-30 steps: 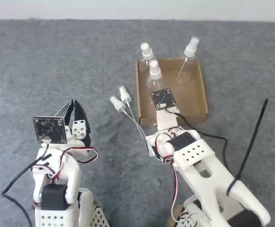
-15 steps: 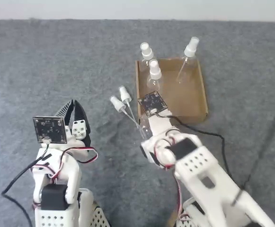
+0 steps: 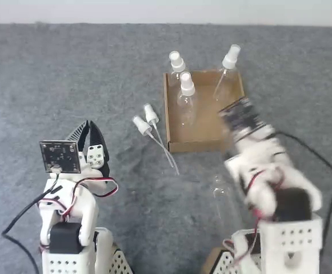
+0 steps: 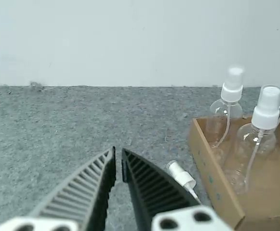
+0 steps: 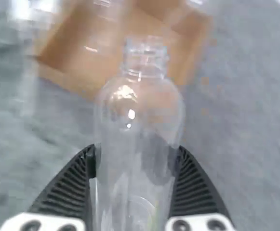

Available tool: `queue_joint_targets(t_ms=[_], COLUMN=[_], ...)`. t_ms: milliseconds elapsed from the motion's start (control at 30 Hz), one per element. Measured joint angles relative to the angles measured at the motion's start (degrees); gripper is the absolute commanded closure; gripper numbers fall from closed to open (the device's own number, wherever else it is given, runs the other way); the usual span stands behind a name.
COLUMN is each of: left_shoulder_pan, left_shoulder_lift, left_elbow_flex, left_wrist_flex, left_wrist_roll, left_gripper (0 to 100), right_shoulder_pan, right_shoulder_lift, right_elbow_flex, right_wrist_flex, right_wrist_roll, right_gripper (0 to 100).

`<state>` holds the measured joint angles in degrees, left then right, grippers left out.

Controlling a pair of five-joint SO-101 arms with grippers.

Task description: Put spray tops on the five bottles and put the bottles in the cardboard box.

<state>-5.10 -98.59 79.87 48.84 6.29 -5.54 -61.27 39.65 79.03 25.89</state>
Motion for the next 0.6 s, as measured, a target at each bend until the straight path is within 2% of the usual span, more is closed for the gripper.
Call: queue_joint_targets(t_ms=[167,267,400,600], left_shoulder_pan=[1.3,3.4,3.8,4.3], left_shoulder_lift=[0.0,0.1,2.5,19.8], left_elbow_flex=[0.0,0.0,-0.9,-9.4], left_wrist_flex=[0.0,0.0,0.0,0.0], left_wrist_roll=[-0.1,-1.8,-2.9,-6.9], left_gripper=[99,99,99,97], right_shoulder_pan=[19.1,26.4,30.1,31.6], right_shoulder_lift=[14.9,25.2,40.4,53.8], right_elbow_flex=[-3.2,-3.4,-3.5,-3.5], right_wrist_flex=[-3.1,-8.3,-13.8,-17.8], right_wrist_roll=[7.8,10.0,12.5,14.5], right_gripper=[99.3,99.3,99.3,99.1])
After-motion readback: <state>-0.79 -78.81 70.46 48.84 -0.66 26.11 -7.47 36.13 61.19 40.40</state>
